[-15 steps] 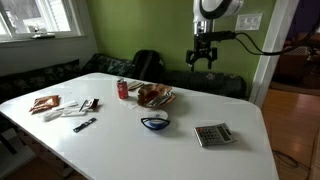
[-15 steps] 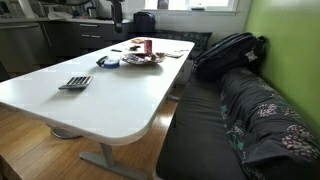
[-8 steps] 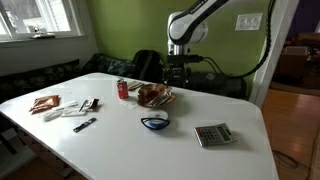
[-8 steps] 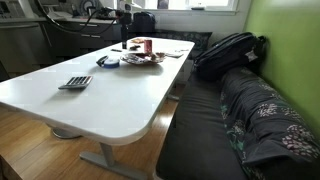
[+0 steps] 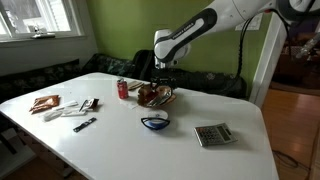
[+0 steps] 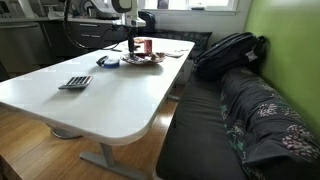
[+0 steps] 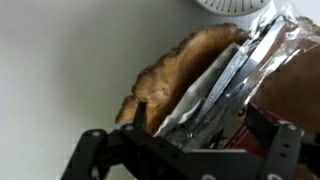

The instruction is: Pick up the black cutlery in the clear plastic from the brown bowl and place them on the bottom right side of the table

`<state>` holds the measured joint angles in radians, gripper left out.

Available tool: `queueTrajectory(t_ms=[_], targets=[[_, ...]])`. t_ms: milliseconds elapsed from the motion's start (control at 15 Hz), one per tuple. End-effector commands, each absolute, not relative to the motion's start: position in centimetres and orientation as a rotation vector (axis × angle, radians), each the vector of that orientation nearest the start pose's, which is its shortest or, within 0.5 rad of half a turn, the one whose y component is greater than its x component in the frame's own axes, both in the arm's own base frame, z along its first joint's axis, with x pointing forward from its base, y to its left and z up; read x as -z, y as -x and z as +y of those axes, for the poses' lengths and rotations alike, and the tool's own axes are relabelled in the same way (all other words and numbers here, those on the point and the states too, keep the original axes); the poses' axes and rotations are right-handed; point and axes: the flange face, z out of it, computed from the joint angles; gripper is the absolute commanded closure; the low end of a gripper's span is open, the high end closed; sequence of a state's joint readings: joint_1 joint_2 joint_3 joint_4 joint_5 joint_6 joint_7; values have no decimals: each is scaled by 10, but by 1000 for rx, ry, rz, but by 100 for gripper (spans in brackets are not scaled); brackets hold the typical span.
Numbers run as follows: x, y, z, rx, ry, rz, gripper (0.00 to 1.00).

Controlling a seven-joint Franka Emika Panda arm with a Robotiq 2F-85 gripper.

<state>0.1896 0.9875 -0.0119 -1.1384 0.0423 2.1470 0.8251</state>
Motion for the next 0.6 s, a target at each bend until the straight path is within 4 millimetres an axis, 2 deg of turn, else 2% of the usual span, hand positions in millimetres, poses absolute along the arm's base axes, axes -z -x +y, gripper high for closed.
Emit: queueTrajectory(t_ms=[0, 133, 200, 533], targets=[[-187, -778, 151, 15, 2937, 1030, 2], [-180, -782, 151, -13, 2940, 1032, 27], [-177, -784, 151, -23, 2941, 1029, 28], [-175, -785, 155, -54, 2952, 1029, 67]])
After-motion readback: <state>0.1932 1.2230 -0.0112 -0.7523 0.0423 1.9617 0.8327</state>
